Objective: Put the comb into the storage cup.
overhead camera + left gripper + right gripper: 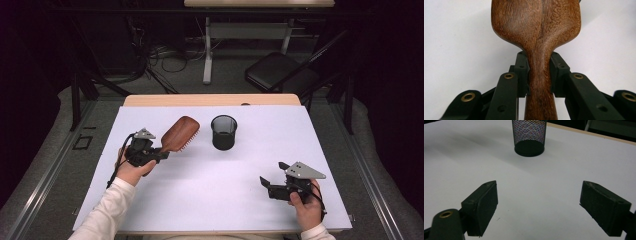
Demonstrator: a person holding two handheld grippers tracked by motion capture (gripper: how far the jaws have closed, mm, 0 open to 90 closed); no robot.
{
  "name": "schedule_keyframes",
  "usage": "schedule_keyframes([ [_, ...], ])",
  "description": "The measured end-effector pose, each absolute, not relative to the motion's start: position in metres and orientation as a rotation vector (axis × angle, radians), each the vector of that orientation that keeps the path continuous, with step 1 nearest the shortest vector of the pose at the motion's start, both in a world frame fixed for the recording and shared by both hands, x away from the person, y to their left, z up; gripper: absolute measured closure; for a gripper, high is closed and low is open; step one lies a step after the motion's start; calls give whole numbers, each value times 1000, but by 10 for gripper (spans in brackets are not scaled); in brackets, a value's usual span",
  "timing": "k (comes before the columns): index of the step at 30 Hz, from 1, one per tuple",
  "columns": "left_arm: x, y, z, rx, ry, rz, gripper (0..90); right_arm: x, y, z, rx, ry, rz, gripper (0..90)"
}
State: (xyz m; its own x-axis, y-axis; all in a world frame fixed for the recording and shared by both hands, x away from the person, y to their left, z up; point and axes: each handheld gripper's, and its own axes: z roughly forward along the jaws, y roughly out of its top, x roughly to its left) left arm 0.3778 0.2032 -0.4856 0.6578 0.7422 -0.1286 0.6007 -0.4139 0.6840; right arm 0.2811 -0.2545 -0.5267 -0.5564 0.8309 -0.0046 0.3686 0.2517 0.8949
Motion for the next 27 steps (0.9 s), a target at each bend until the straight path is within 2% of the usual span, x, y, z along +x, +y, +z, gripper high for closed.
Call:
schedule_keyframes([
  [12, 369, 205, -472, 2058, 995, 280, 717, 281, -254, -527, 1086, 2042, 1263, 145],
  [27, 360, 179, -456, 2045, 897, 287, 717, 281, -251, -527, 1075, 2042, 1225, 143],
])
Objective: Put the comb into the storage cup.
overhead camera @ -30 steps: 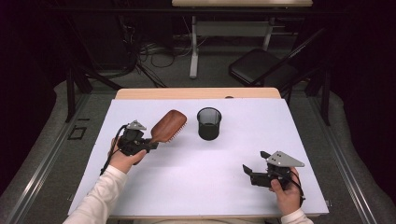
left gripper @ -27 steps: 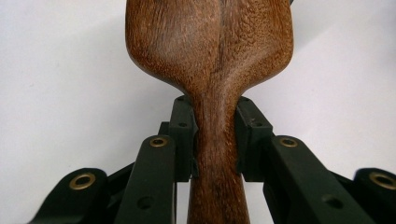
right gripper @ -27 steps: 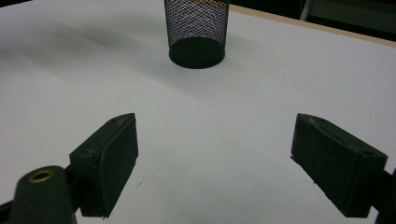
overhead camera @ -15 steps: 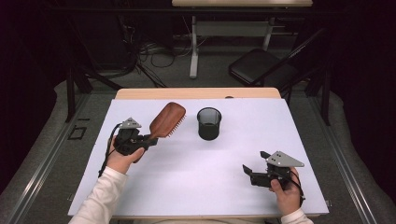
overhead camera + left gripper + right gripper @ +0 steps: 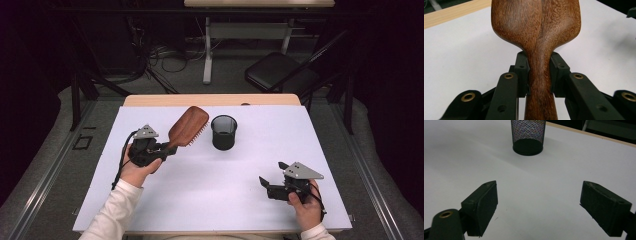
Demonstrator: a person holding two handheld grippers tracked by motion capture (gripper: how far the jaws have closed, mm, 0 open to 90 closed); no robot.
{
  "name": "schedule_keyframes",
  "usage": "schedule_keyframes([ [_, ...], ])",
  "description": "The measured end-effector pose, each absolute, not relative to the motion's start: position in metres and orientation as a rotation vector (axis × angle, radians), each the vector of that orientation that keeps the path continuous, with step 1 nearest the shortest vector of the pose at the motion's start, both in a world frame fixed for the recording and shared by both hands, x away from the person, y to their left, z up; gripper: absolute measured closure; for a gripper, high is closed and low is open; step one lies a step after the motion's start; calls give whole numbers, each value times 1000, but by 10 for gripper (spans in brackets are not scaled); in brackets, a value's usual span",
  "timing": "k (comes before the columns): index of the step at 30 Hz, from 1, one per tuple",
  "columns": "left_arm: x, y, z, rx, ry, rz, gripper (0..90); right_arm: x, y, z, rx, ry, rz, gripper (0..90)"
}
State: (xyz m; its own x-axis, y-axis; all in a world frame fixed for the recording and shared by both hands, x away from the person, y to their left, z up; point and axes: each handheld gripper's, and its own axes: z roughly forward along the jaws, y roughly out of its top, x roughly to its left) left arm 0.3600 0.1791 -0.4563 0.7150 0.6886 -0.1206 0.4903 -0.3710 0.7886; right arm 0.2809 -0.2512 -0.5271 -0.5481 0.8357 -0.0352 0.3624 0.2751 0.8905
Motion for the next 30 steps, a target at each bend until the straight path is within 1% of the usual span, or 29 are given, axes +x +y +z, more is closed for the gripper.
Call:
schedule_keyframes([
  [14, 357, 149, -442, 2019, 814, 275, 717, 280, -249, -526, 1069, 2032, 1212, 140],
  [30, 356, 128, -442, 2005, 780, 260, 717, 279, -246, -526, 1054, 2027, 1195, 138],
])
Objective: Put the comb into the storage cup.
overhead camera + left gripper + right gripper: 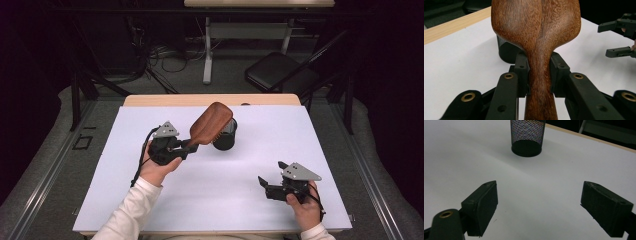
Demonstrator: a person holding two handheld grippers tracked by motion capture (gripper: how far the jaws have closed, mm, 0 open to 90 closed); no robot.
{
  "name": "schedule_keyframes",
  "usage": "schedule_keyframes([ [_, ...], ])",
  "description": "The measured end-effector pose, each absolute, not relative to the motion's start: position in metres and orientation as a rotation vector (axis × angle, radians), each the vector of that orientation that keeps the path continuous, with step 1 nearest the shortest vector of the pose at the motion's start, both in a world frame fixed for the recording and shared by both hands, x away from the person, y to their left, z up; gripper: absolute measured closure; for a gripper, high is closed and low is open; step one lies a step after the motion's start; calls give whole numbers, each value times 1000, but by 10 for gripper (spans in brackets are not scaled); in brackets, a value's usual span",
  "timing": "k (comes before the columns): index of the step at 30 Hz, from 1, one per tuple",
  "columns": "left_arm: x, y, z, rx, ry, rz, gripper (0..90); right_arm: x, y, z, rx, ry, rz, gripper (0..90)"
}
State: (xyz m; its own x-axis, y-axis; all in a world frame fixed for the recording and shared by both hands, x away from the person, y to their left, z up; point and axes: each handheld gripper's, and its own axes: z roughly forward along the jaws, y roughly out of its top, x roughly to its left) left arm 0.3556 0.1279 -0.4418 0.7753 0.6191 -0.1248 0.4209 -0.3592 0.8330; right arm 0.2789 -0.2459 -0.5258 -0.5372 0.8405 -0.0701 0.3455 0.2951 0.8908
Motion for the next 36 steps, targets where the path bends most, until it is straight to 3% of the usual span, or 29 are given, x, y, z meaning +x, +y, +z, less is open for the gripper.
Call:
schedule_keyframes([
  [36, 345, 115, -461, 2005, 745, 263, 717, 277, -241, -521, 1079, 2076, 1235, 25],
])
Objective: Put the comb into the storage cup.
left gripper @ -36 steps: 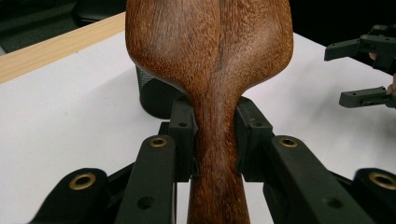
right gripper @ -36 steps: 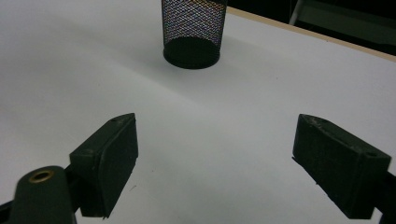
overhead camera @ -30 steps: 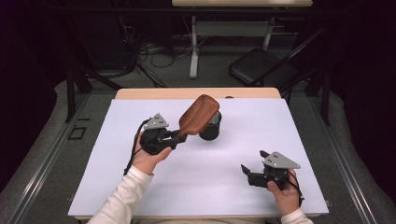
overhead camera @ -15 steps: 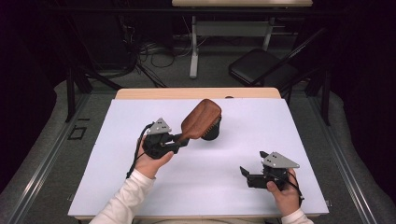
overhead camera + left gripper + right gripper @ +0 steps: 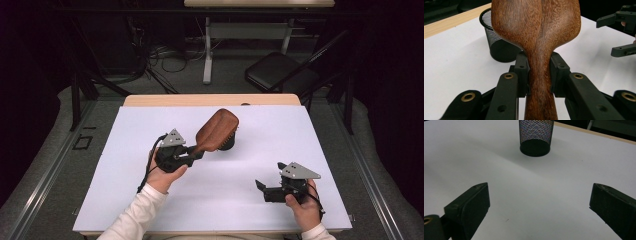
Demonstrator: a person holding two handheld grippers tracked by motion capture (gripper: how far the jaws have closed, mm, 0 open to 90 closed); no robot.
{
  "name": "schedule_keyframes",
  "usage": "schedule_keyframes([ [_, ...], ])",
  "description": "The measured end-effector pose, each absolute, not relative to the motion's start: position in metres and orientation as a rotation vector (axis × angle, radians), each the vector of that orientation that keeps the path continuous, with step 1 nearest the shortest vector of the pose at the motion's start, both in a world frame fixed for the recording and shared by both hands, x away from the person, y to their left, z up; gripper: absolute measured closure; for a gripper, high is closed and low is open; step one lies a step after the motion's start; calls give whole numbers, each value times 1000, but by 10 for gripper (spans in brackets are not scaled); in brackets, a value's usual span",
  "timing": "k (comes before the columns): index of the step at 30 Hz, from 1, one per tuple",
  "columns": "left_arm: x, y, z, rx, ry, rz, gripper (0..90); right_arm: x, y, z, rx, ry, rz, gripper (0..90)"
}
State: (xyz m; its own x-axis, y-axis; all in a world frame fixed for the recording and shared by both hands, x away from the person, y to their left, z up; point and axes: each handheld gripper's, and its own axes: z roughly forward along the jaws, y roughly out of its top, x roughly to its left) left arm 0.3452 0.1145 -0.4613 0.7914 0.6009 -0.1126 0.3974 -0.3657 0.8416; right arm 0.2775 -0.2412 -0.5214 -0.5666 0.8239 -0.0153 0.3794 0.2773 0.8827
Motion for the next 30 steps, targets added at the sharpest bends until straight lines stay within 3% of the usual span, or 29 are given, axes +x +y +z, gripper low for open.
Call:
schedule_keyframes([
  [19, 344, 116, -461, 1988, 741, 272, 717, 291, -225, -504, 1169, 2139, 1249, 0],
  [30, 344, 119, -461, 1979, 747, 277, 717, 301, -216, -490, 1203, 2164, 1259, 64],
])
